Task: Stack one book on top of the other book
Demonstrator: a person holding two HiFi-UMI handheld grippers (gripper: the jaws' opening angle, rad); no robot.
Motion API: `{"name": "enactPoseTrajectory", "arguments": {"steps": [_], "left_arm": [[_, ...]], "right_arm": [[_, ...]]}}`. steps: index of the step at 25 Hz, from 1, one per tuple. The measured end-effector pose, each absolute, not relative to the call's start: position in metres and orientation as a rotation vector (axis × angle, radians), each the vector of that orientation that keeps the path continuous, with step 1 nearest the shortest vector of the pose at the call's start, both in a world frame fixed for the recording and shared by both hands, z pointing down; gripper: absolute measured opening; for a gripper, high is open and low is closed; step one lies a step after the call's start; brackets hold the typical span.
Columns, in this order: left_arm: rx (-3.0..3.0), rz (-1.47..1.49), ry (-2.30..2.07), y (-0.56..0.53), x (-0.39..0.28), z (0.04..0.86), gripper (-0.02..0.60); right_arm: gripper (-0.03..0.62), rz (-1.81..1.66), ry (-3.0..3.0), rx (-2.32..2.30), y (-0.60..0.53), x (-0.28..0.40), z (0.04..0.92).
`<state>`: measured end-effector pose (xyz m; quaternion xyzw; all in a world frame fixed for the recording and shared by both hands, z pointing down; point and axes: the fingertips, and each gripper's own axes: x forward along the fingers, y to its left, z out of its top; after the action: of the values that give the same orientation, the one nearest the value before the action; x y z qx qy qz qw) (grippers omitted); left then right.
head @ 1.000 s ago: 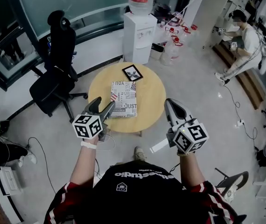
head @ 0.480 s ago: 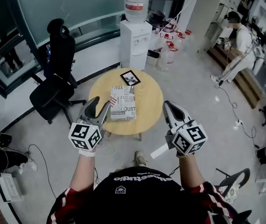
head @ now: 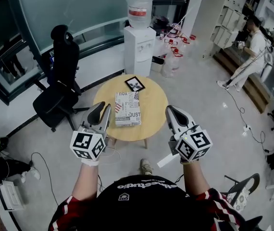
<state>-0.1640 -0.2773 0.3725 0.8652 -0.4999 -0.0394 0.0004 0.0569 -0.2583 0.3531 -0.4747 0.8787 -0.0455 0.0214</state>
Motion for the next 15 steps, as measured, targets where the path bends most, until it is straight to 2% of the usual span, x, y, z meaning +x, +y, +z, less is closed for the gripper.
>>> {"name": "enactPoseTrajectory", "arguments": {"steps": [9, 15], "left_arm": [[2.711, -0.113, -1.619, -0.266, -0.165, 0.374, 0.028], [2.709, -0.133, -1.626, -0.259, -0.163, 0.374, 0.017]], "right_arm": [[0.029, -0.116, 2.729, -1.472, -0.247, 0.055, 0.352], [0.029, -0.114, 2.714, -1.502, -0.242, 0.063, 0.354]]}}
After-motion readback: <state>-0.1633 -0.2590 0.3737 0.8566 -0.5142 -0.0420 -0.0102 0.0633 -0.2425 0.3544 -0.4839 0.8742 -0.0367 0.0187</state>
